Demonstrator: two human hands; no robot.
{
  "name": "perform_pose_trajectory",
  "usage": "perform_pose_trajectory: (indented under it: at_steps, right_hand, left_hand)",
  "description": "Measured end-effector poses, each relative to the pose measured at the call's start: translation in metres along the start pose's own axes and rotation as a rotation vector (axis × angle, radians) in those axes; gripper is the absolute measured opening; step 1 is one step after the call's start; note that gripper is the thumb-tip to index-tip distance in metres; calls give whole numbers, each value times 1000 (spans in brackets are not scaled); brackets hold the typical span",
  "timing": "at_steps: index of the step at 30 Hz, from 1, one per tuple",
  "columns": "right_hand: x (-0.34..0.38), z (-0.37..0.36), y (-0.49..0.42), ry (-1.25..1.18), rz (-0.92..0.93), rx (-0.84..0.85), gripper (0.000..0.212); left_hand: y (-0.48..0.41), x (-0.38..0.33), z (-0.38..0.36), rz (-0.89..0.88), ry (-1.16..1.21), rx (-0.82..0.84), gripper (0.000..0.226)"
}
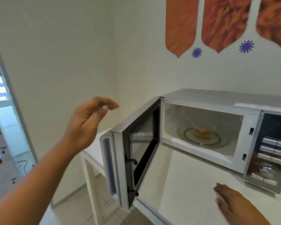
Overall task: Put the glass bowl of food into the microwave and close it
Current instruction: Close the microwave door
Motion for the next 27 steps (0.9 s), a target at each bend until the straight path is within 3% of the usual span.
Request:
perform_pose_trajectory:
  at_steps: [2, 4, 6, 8, 11, 14, 16, 20, 25, 27]
  right_hand:
    - [7, 6, 2, -55, 4, 57, 53]
    - [12, 22, 0, -81, -10, 82, 46]
    - [21, 60, -2, -15, 13, -64, 31]
    - [29, 101, -4, 10, 17, -242, 24]
    - [28, 160, -6, 83, -7, -490, 33]
    - [15, 205, -12, 174, -47, -678, 18]
    - [3, 229, -18, 234, -80, -725, 30]
    - [-22, 264, -28, 191, -205, -689, 50]
    - [-33, 260, -45, -54, -320, -408, 69]
    - [-33, 254, -51, -42, -359, -342, 78]
  left_hand:
    - [-14, 33, -9, 160, 94, 204, 32]
    - [-20, 61, -24, 198, 131, 389, 35]
    - [-18, 75, -38, 167, 194, 493, 36]
    - [-24, 81, -57, 106, 255, 552, 42]
    - [-38, 64, -96, -101, 335, 667, 64]
    - [-41, 68, -123, -133, 401, 660, 42]
    - [-42, 77, -134, -148, 366, 588, 40]
    - [-57, 58, -184, -306, 202, 596, 46]
    - [-67, 46, -249, -431, 52, 659, 66]
    - [-71, 45, -273, -458, -25, 663, 70]
Point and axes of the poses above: each hand's wrist, its own y-axis away from the middle knuckle, its own z-axis out of the back of the hand, x = y × z, the point moved 5 cm from there along -y, towards the middle knuckle, and after that the axes turned 6 degrees about y, right-handed, at the moved point
